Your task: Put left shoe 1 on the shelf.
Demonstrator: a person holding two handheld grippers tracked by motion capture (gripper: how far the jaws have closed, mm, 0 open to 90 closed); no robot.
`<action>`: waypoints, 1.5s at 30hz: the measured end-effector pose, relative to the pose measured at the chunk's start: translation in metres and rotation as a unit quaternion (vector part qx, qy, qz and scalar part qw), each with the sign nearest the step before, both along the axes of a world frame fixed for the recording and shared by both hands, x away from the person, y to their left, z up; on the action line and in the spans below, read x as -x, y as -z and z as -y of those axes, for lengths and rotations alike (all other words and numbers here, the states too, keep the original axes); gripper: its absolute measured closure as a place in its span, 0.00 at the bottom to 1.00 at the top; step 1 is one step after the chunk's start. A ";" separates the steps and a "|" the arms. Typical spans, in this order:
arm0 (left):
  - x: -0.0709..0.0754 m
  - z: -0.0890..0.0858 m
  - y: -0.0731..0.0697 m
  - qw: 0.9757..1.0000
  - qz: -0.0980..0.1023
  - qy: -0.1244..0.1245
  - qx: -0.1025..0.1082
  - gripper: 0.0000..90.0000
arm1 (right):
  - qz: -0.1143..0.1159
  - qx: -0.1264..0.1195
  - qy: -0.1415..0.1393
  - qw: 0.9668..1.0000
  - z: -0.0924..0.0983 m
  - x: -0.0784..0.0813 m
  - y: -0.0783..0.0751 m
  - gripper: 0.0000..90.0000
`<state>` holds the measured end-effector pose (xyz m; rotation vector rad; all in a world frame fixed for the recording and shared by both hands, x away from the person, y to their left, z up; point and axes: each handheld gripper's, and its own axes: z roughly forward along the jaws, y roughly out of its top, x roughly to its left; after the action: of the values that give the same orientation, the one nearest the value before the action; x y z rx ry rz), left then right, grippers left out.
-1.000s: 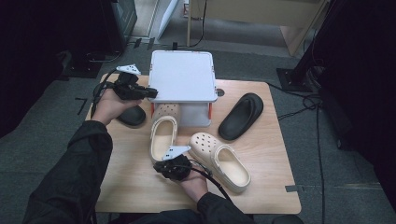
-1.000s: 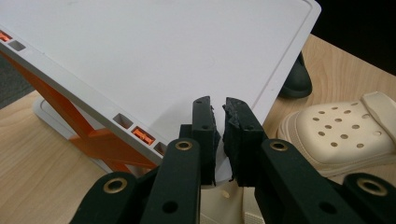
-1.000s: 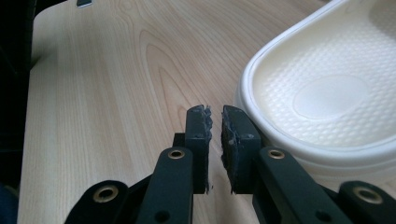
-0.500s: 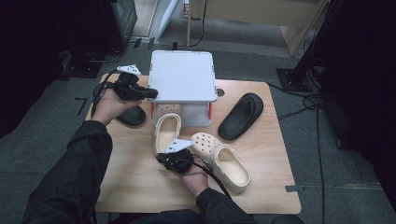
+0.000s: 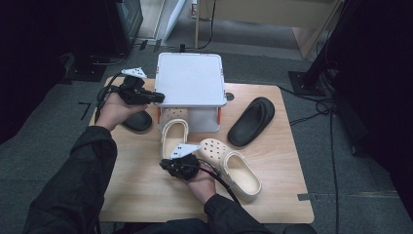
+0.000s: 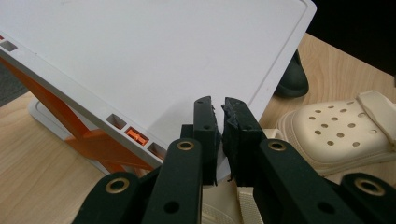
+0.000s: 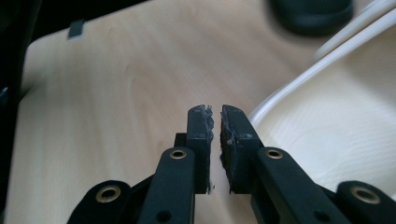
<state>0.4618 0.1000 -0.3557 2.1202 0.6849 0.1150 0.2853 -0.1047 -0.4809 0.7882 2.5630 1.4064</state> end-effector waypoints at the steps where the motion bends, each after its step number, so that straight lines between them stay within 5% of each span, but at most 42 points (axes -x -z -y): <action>1: 0.000 0.000 0.000 1.000 0.000 0.000 0.000 0.93 | 0.000 0.000 0.000 1.000 0.000 0.000 0.000 0.91; 5: 0.000 0.001 0.000 1.000 0.002 -0.001 -0.003 0.93 | -0.009 0.020 -0.012 1.000 0.003 0.012 0.012 0.92; 9: 0.001 0.001 -0.001 1.000 0.001 -0.002 -0.004 0.93 | -0.024 0.041 0.008 0.999 0.014 0.015 0.026 0.92; 16: 0.001 0.002 0.000 1.000 -0.001 0.000 -0.001 0.94 | -0.003 0.044 0.028 0.999 0.017 0.005 0.021 0.97; 18: 0.001 0.002 0.000 1.000 -0.001 0.000 -0.001 0.94 | 0.010 0.032 0.040 0.999 0.013 -0.004 0.013 0.96; 24: 0.001 0.001 0.000 1.000 0.001 0.000 -0.002 0.94 | 0.001 0.033 0.056 0.998 0.009 -0.028 0.011 0.96; 45: 0.000 -0.001 0.001 1.000 -0.003 -0.003 0.009 0.94 | 0.014 0.035 0.087 0.996 -0.004 -0.076 0.001 0.92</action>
<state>0.4617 0.1011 -0.3572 2.1031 0.6934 0.1048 0.3610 -0.1010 -0.4816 0.9461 2.4402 1.2606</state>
